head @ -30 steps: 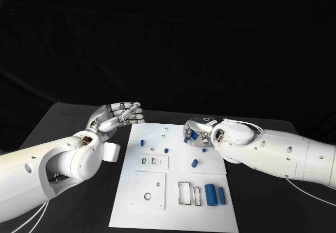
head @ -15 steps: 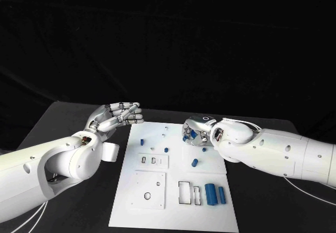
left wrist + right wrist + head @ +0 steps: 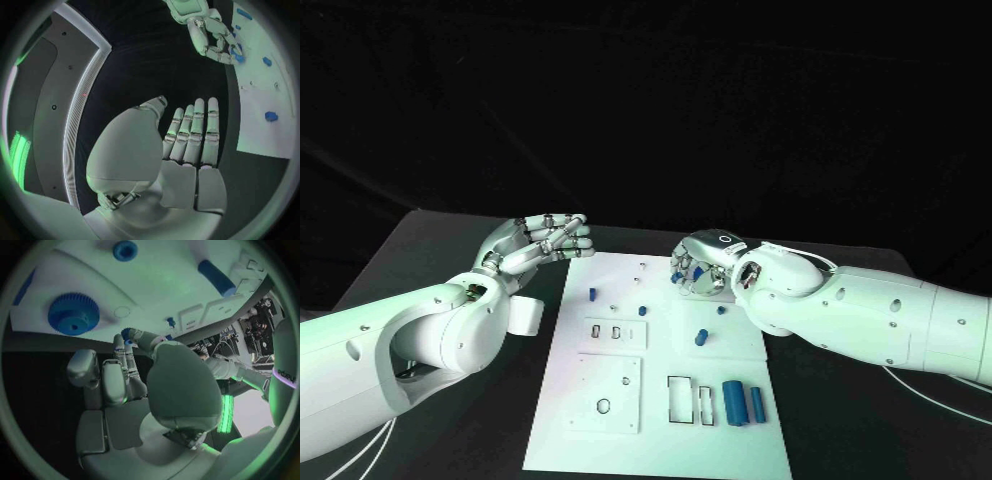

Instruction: Assemble the parts on the task board

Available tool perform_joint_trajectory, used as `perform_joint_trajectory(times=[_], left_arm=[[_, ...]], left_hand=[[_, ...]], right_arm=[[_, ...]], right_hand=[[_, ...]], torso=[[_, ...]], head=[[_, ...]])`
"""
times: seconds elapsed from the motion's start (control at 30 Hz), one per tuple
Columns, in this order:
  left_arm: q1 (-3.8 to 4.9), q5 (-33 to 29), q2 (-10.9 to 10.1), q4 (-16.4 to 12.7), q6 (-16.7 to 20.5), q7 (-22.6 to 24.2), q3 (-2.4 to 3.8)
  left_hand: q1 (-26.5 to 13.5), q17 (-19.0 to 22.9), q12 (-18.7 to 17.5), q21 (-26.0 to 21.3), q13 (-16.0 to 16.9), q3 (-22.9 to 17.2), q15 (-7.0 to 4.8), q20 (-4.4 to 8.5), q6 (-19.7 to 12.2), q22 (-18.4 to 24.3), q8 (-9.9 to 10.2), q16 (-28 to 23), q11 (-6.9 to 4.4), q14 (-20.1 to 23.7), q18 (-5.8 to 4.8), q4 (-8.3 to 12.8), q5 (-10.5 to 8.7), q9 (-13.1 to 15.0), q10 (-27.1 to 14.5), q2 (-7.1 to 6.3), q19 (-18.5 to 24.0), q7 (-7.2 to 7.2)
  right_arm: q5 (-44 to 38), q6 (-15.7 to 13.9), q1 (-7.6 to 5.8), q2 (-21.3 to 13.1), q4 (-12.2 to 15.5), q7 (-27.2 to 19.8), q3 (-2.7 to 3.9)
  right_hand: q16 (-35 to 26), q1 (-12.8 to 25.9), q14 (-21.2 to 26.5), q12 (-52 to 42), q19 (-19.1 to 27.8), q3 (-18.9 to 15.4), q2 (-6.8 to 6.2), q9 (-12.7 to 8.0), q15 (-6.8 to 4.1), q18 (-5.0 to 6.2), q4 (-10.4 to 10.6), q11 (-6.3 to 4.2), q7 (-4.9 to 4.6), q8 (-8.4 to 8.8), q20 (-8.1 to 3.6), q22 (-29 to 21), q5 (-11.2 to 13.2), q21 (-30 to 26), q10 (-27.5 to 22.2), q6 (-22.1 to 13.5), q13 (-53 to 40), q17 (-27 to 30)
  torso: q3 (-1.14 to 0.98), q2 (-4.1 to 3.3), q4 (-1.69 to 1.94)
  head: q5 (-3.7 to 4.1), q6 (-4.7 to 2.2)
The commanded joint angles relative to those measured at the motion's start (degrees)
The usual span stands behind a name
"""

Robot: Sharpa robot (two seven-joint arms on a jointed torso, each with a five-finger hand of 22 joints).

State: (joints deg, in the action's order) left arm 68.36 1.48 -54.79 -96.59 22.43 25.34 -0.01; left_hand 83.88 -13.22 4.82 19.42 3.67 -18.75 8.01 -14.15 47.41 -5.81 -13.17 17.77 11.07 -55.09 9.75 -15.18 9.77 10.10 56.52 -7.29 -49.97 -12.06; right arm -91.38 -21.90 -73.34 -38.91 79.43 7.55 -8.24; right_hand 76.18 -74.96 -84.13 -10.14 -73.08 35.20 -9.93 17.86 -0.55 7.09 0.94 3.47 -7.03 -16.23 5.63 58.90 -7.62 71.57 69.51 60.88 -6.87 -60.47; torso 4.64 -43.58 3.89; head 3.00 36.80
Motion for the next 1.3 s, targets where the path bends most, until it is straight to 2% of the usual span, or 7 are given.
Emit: perform_joint_trajectory(times=[0.03, 0.23, 0.4, 0.53, 0.93, 1.07, 1.3], left_arm=[[0.08, 0.1, 0.0, -0.1, -0.8, 0.2, 0.05], [0.08, 0.1, 0.1, -0.1, -0.9, 0.2, 0.05], [0.09, 0.1, 0.2, 0.0, -1.0, 0.2, 0.05], [0.12, 0.1, 0.3, -0.1, -1.1, 0.1, 0.06], [0.47, 0.1, 0.3, -0.2, -1.2, 0.0, 0.07], [0.58, 0.1, 0.3, -0.2, -1.2, 0.0, 0.07], [0.75, 0.1, 0.3, -0.3, -1.3, -0.1, 0.08]], left_hand=[[-0.6, -0.1, -0.3, -0.2, 0.0, -0.4, 0.33, -0.15, -0.5, 0.1, 0.4, -0.2, 0.29, -0.1, 0.75, 0.0, 0.04, -0.1, -0.1, 0.16, -0.2, -2.71], [-0.6, -0.1, -0.3, -0.2, 0.0, -0.4, 0.33, -0.15, -0.5, 0.1, 0.4, -0.2, 0.29, -0.1, 0.75, 0.0, 0.04, -0.1, -0.1, 0.16, -0.2, -2.71], [-0.6, -0.1, -0.3, -0.2, 0.0, -0.5, 0.35, -0.16, -0.5, 0.1, 0.4, -0.2, 0.33, -0.1, 0.74, 0.0, 0.02, -0.1, -0.2, 0.17, -0.2, -2.76], [-0.6, -0.1, -0.3, -0.2, 0.0, -0.5, 0.35, -0.16, -0.5, 0.1, 0.4, -0.2, 0.33, -0.1, 0.74, 0.0, 0.02, -0.1, -0.2, 0.17, -0.2, -2.76], [-0.6, -0.2, -0.4, -0.3, 0.0, -0.5, 0.38, -0.18, -0.6, 0.1, 0.5, -0.2, 0.37, -0.1, 0.74, 0.0, 0.0, -0.1, -0.2, 0.17, -0.2, -2.81], [-0.6, -0.2, -0.4, -0.3, 0.0, -0.5, 0.38, -0.18, -0.6, 0.1, 0.5, -0.2, 0.37, -0.1, 0.74, 0.0, 0.0, -0.1, -0.2, 0.17, -0.2, -2.81], [-0.6, -0.2, -0.4, -0.3, 0.0, -0.5, 0.38, -0.18, -0.6, 0.1, 0.5, -0.2, 0.37, -0.1, 0.74, 0.0, 0.0, -0.1, -0.2, 0.17, -0.2, -2.81]], right_arm=[[0.9, -3.2, -0.22, 0.9, -0.4, 2.4, 0.05], [1.1, -5.4, -0.39, 3.2, -2.4, 3.3, 0.11], [1.6, -6.7, -0.42, 5.4, -4.5, 3.2, 0.16], [2.2, -6.6, -0.33, 6.8, -5.8, 2.7, 0.17], [2.5, -6.2, -0.01, 8.7, -7.4, 2.3, 0.2], [2.5, -6.0, 0.04, 9.0, -7.6, 2.1, 0.22], [2.3, -6.5, 0.23, 9.3, -8.0, 2.4, 0.27]], right_hand=[[0.2, -0.3, -0.5, -0.2, 0.0, 0.3, 0.75, 1.9, -0.44, -0.84, 0.0, -0.16, 0.24, -1.62, -0.38, 0.1, 0.0, 0.3, 0.4, 0.6, -0.1, -0.1], [0.2, -0.3, -0.5, -0.2, 0.0, 0.3, 0.72, 2.0, -0.47, -0.81, -0.1, -0.18, 0.24, -1.73, -0.41, 0.0, 0.0, 0.2, 0.4, 0.5, -0.1, -0.1], [0.4, -0.2, -0.6, -0.2, 0.0, 0.4, 0.6, 2.2, -0.48, -0.83, -0.1, -0.15, 0.2, -1.87, -0.45, 0.1, -0.1, 0.2, 0.3, 0.3, -0.1, -0.3], [0.5, -0.1, -0.6, -0.1, -0.1, 0.4, 0.52, 2.4, -0.45, -0.86, 0.0, -0.1, 0.15, -1.99, -0.46, 0.3, -0.2, 0.3, 0.2, 0.0, -0.2, -0.4], [0.6, 0.0, -0.7, 0.1, -0.1, 0.6, 0.47, 2.7, -0.39, -0.86, 0.0, -0.01, 0.05, -2.07, -0.44, 0.2, -0.4, 0.3, -0.1, -0.4, -0.2, -0.5], [0.7, 0.1, -0.7, 0.1, -0.1, 0.6, 0.44, 2.8, -0.36, -0.89, 0.0, 0.04, -0.02, -2.11, -0.42, 0.4, -0.5, 0.4, -0.2, -0.6, -0.2, -0.6], [0.8, 0.2, -0.7, 0.2, -0.2, 0.6, 0.3, 2.9, -0.3, -0.9, 0.1, 0.11, -0.09, -2.15, -0.39, 0.5, -0.5, 0.4, -0.3, -0.8, -0.2, -0.8]], torso=[[0.01, -0.13, 0.06], [0.17, -0.24, 0.3], [0.14, -0.26, 0.33], [0.21, -0.41, 0.35], [0.36, -0.92, 0.88], [0.33, -0.97, 0.95], [0.41, -1.13, 1.02]], head=[[0.06, -0.26], [0.29, -0.37], [0.37, -0.34], [0.46, -0.44], [0.45, -0.45], [0.36, -0.53], [0.25, -0.37]])
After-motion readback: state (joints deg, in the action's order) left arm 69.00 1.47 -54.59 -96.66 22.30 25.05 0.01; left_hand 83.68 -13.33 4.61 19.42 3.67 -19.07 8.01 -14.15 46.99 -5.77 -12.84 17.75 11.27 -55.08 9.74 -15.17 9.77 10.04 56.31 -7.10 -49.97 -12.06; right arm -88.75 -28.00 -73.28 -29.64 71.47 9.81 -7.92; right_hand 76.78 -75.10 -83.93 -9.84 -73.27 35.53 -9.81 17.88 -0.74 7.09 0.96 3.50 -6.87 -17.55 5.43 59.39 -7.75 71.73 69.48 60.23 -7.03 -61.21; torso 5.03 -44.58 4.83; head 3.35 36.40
